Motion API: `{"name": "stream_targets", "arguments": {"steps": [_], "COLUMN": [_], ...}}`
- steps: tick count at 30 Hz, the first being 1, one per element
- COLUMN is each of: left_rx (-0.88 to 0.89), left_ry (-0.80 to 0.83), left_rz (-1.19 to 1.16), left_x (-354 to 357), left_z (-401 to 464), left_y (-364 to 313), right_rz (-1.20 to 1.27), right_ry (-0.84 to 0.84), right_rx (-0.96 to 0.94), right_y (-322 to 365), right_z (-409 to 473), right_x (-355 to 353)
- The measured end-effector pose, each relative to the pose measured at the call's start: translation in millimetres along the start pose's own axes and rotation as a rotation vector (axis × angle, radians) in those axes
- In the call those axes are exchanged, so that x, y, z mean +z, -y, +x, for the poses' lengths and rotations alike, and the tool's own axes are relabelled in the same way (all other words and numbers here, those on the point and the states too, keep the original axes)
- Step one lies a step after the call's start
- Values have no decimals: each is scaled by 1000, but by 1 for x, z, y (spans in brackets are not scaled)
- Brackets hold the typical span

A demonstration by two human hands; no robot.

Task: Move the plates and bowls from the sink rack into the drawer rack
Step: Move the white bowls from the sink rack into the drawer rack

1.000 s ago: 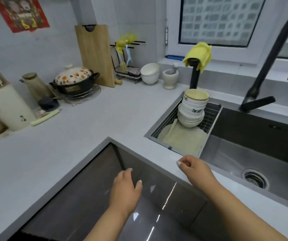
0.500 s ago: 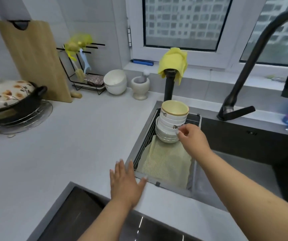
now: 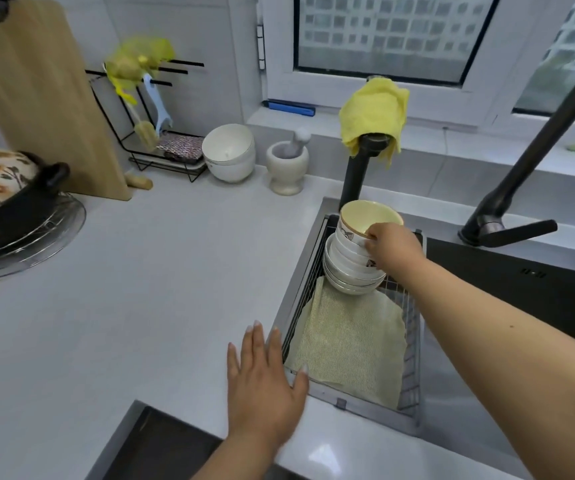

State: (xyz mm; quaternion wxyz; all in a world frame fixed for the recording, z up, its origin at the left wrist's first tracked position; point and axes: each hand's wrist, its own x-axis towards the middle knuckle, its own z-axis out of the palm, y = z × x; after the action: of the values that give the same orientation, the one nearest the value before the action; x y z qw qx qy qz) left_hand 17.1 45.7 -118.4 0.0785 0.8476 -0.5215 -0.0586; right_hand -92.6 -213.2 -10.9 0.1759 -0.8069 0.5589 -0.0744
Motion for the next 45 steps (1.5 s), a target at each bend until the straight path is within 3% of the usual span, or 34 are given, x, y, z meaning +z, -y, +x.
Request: {"name": "stream_targets", "arguments": {"steps": [7, 18, 21, 23, 26, 30, 33, 36, 40, 45], "left_rx": [-4, -9, -37, -117, -348, -583, -672, -671, -781, -893], "left_ry": [-10, 6, 13, 19, 0, -93, 87, 216, 9, -228], "left_rz": [26, -14, -163, -407, -924, -1319, -1683, -1773, -1840, -1893], "left_x": [5, 1, -7, -19, -46, -75, -95, -106, -120, -133], "left_z": [2, 1, 0, -2, -15, -57, -104, -152, -214, -291], "left_y": [2, 2, 4, 3, -9, -30, -41, -45, -43, -24], "right_rz": [96, 239, 302, 359, 401, 384, 361, 408, 541, 738], "right_ry": [23, -386, -488, -516, -441, -365, -278, -215, -85, 194], "right_rx": [67, -129, -179, -217, -266, -405, -536, -677, -807, -865], "right_y": [3, -2, 0, 1, -1, -5, -11, -10, 4, 38], "right_z": [10, -32, -73, -108, -160, -223, -267, -301, -341, -392], "right_x": [-13, -25, -32, -35, -29, -5, 12, 24, 30, 27]}}
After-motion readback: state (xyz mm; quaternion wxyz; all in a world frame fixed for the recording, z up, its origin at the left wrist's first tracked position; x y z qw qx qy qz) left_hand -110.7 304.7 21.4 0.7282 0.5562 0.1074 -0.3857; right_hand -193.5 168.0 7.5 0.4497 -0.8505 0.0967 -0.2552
